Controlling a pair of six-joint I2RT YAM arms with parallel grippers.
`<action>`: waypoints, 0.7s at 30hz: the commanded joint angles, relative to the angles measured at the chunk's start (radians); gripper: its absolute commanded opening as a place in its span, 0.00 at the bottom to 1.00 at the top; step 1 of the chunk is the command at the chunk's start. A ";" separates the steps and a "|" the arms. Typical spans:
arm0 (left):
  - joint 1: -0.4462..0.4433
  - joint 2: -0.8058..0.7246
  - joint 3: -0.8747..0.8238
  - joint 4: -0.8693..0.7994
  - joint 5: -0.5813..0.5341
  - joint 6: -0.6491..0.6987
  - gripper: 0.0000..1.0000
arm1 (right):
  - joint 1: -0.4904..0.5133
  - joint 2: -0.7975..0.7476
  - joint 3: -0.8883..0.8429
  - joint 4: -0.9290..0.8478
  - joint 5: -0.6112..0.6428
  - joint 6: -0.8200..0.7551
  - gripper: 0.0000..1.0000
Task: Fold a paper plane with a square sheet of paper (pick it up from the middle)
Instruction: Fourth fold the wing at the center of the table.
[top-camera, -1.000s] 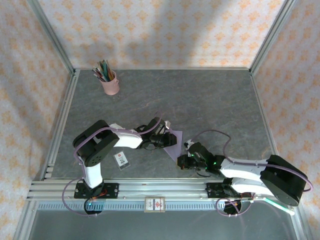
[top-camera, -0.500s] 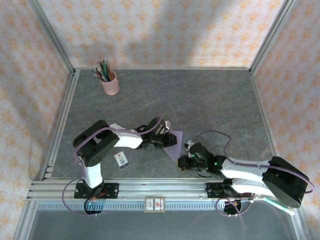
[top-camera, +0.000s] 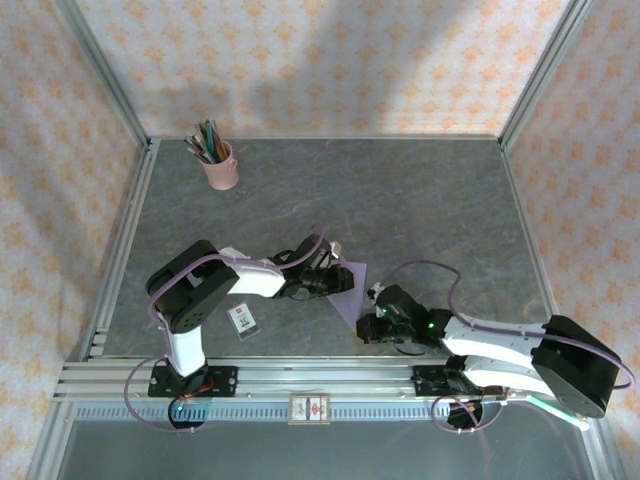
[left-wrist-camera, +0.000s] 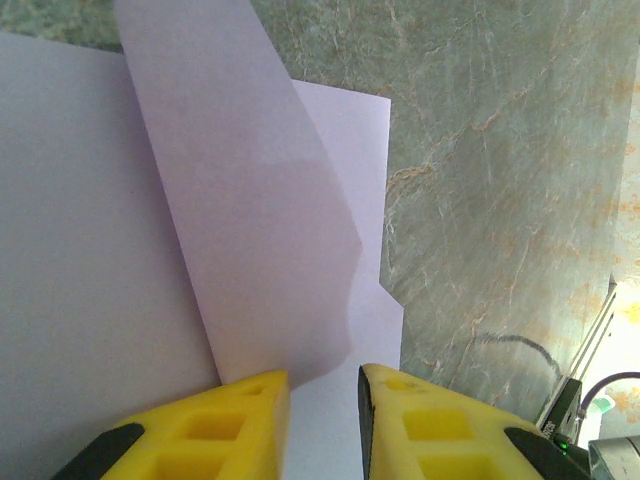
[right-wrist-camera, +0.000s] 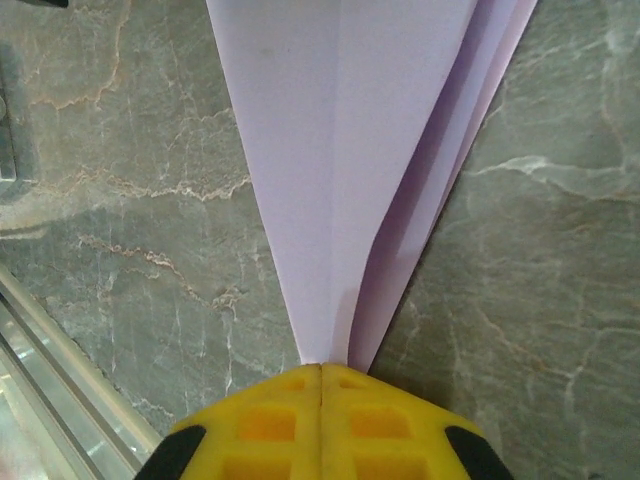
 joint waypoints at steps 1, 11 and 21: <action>0.001 0.052 -0.012 -0.099 -0.092 0.025 0.29 | 0.011 -0.043 0.043 -0.091 0.001 -0.009 0.00; 0.001 0.051 -0.012 -0.099 -0.091 0.025 0.29 | 0.009 -0.060 0.097 -0.051 0.046 -0.011 0.00; 0.001 0.060 -0.007 -0.099 -0.089 0.027 0.29 | -0.011 0.147 0.152 0.010 0.062 -0.042 0.00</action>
